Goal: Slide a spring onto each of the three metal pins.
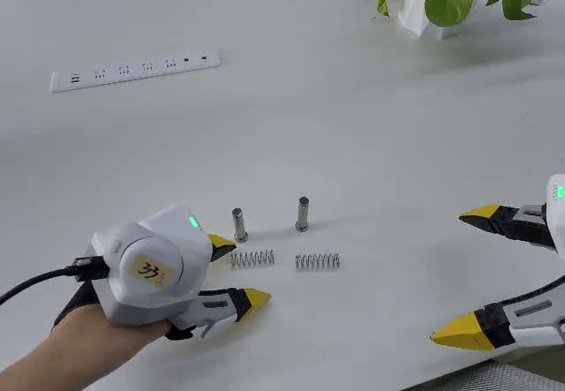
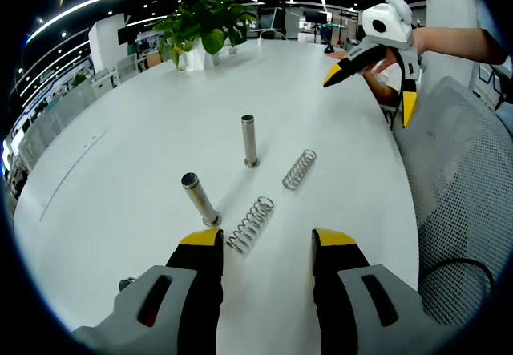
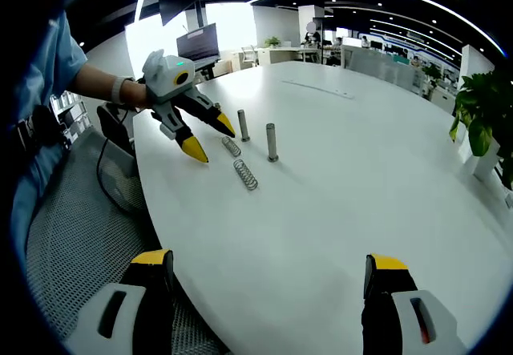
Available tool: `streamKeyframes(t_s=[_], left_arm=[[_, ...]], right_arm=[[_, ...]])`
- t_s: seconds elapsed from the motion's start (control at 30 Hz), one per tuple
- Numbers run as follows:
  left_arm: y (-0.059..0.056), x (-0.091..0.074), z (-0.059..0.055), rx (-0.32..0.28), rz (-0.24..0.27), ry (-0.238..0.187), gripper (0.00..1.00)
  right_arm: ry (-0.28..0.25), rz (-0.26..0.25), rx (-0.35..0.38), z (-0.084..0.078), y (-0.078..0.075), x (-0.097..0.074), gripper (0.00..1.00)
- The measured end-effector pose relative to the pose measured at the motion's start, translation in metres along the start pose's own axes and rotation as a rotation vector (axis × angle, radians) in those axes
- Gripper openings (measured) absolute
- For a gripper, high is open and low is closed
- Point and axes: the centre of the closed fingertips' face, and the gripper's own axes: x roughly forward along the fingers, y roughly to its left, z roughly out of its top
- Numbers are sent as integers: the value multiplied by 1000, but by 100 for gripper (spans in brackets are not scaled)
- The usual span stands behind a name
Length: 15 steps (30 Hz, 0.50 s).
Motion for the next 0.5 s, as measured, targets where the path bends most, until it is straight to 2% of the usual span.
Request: streamKeyframes(t_s=[0.3, 0.5], left_arm=[[3, 2, -8, -27, 6, 13, 30], [4, 0, -8, -28, 17, 2, 21]], right_arm=[[-5, -6, 6, -1, 0, 0, 99], [-1, -3, 6, -2, 2, 1, 99]])
